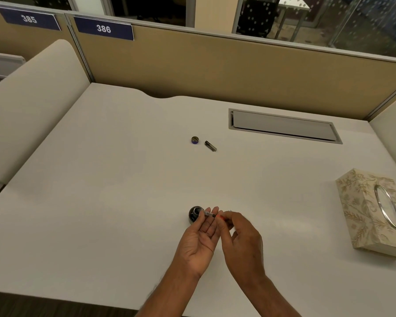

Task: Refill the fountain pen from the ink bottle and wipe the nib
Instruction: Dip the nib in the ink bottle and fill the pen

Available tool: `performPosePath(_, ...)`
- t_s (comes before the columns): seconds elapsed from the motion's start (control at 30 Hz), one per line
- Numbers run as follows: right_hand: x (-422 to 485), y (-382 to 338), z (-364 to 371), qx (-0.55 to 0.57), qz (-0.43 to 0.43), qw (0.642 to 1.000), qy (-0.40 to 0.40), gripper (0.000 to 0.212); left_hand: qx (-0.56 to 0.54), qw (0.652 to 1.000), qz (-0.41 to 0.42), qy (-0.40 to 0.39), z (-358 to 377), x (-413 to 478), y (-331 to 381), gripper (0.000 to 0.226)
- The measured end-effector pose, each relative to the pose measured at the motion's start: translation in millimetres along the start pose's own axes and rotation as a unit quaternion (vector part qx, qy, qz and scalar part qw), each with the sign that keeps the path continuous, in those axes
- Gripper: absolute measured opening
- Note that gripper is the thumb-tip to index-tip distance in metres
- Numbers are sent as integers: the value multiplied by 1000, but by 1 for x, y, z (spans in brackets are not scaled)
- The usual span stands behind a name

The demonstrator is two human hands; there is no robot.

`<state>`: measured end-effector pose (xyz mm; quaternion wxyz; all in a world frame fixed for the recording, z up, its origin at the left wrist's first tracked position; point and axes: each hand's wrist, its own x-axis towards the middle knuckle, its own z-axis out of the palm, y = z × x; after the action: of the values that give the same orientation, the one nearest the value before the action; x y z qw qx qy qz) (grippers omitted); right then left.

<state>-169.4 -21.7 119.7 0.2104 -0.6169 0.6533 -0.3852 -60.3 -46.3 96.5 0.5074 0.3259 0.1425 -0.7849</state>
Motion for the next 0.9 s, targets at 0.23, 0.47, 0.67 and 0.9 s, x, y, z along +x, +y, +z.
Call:
performPosePath(0.23,4,2,1,-14,-20,1000,-17,12,-35,999,-1,-11,-1,1,0,21)
performPosePath(0.47,8,5,4,-22,-29,999,-31,15,-66,998,-9,-21,1,-2,0,20)
performPosePath(0.67,9,5,2,-21,-27,999,-36,14,-70,997,-4,-9,1,1,-2,20)
performPosePath(0.9,6,2,0,-22,-3,1000,-20,9,-88,996,-5,-12,3,1,-1,21)
